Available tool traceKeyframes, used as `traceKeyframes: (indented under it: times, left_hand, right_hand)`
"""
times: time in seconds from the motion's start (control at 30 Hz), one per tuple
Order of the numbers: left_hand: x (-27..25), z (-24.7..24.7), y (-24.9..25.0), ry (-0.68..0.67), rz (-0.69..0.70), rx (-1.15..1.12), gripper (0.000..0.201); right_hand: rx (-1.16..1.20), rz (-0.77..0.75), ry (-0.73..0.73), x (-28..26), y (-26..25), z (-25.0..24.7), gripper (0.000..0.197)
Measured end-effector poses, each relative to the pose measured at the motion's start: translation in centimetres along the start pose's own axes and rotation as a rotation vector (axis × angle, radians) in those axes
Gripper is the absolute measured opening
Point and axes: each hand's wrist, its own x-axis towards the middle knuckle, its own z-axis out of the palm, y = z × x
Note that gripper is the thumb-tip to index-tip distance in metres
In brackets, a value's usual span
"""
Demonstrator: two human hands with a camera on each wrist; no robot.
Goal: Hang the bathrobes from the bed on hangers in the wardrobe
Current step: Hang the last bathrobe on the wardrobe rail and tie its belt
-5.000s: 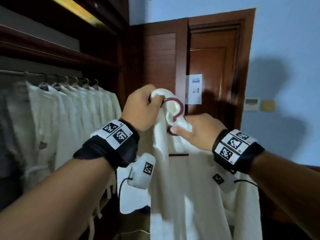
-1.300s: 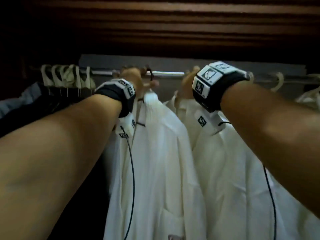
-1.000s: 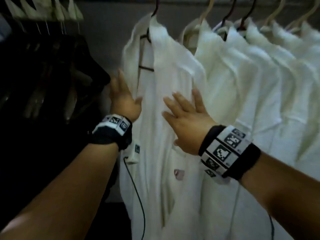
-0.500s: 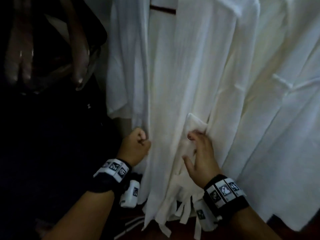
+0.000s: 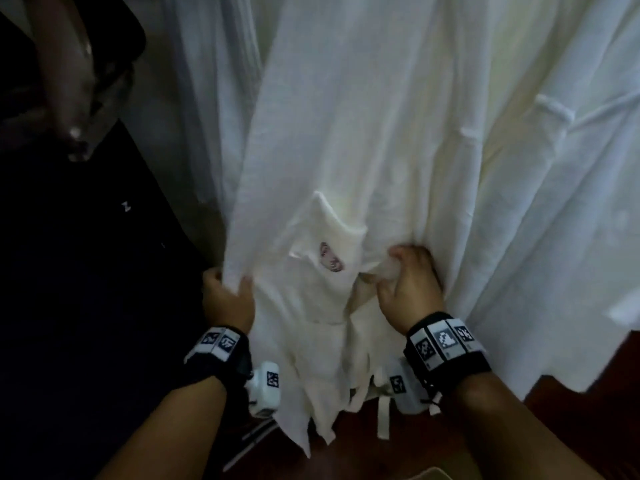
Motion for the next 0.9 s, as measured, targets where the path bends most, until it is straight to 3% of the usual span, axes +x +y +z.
traceKeyframes:
  times: [0.07,0.13,0.2,0.27,0.3,0.33,0.37,0.4,0.43,0.47,0.53,0.6,0.7,0.83,0.9]
  left_hand:
    - [-0.4,-0.6,-0.5,0.056,-0.036,-0.071,0.039]
    - [-1.8,-0.7,-1.1,0.019,0.068,-0.004,0.027]
    - [-4.0,-0.8,-2.4,-0.267,0.282,0.125,0.031]
    - [-6.6,-1.3,-2.9,-0.747,0.347,0.075,0.023]
    - [-7.5,-1.1,-2.9,-0.930,0.366,0.120,0.044]
    - [-8.1,-0.7,-3.0,-1.031,0.408,0.208,0.085]
    - [-8.8,-0.2,-2.5,-1.017,0.423,0.284,0.113]
    - [-9.0,0.3,-2.2,-0.903,0.449,0.284,0.118]
    - [-8.8,0.7,-2.0,-0.746,0.402,0.187,0.100]
    - [-8.2,0.6,-1.3,-0.585,0.304,0.058,0.069]
    - [-6.1,0.0,-1.0,-0.401,0.155,0.020,0.027]
    - [-4.3,-1.3,-1.5,-0.365,0.168,0.069,0.024]
    - [-4.1,-2.8,-1.5,-0.381,0.197,0.053,0.022]
    - [-4.8,-3.2,-2.8,-0.423,0.160,0.029,0.018]
    - [-5.1,-3.4,-3.3,-0.440,0.140,0.036,0.021]
  right_hand:
    - [0.020,0.061,-0.088,-0.8,0.0,0.8,0.052]
    - [0.119,0.041,-0.184,-1.6,-0.7,1.2,0.046]
    - [0.234,-0.033,-0.235,-2.5,-1.9,1.2,0.029]
    - [0.251,-0.126,-0.207,-3.1,-3.2,1.2,0.022]
    - [0.252,-0.173,-0.194,-3.2,-4.0,1.1,0.022]
    - [0.265,-0.223,-0.199,-3.2,-4.8,0.9,0.023]
    - [0.289,-0.284,-0.220,-3.0,-5.5,0.8,0.025]
    - [0.312,-0.350,-0.256,-2.7,-6.1,0.6,0.029]
    - [0.323,-0.396,-0.290,-2.4,-6.4,0.6,0.032]
    - [0.326,-0.399,-0.301,-2.0,-6.5,0.7,0.032]
    - [0.311,-0.269,-0.261,-1.0,-5.5,1.3,0.023]
    - [0.231,-0.101,-0.275,-0.7,-4.0,2.5,0.015]
    - [0.076,0.074,-0.490,-2.1,-2.1,5.2,0.017]
    - [0.007,0.120,-0.819,-4.9,-1.3,9.7,0.052]
    - [0.037,0.119,-0.905,-5.5,-1.4,12.2,0.070]
